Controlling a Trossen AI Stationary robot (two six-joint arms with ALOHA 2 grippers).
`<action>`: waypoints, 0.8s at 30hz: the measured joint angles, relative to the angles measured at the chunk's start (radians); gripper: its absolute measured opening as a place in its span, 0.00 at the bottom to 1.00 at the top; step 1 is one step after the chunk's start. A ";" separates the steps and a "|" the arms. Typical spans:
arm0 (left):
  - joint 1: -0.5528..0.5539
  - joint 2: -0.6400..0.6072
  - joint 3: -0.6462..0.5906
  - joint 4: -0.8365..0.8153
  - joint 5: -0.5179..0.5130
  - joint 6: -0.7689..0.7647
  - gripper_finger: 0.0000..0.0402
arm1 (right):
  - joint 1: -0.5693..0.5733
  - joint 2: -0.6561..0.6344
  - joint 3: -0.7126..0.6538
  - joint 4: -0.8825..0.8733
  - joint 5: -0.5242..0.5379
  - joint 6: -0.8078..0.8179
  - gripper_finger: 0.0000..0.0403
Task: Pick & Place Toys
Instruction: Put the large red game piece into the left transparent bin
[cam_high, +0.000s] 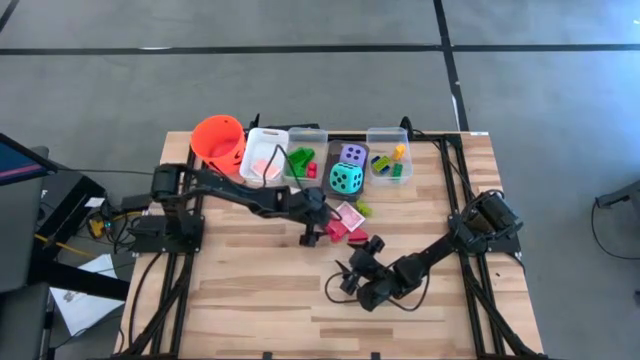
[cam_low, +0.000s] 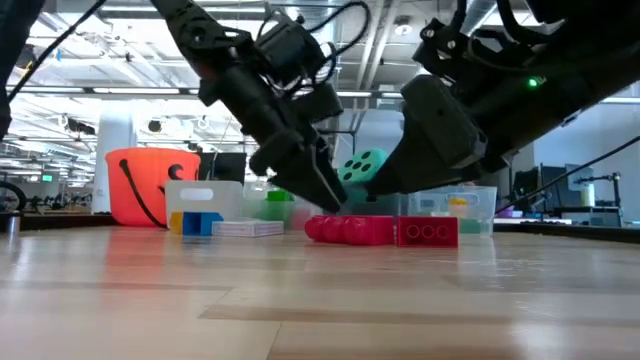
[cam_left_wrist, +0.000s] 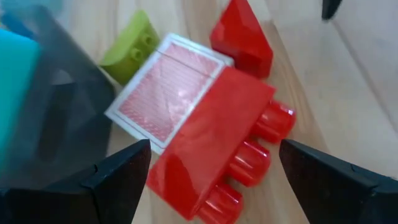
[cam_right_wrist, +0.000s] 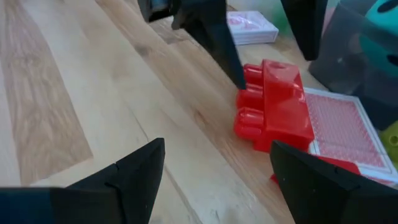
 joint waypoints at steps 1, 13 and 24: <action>0.000 0.011 0.006 0.000 0.001 0.017 0.86 | 0.002 0.000 -0.003 0.001 0.000 0.008 0.71; 0.029 0.039 0.022 -0.007 0.054 0.066 0.86 | 0.001 0.001 -0.031 0.004 -0.001 0.082 0.71; 0.032 0.076 0.019 -0.131 0.154 -0.093 0.86 | 0.001 0.001 -0.031 0.019 -0.003 0.082 0.71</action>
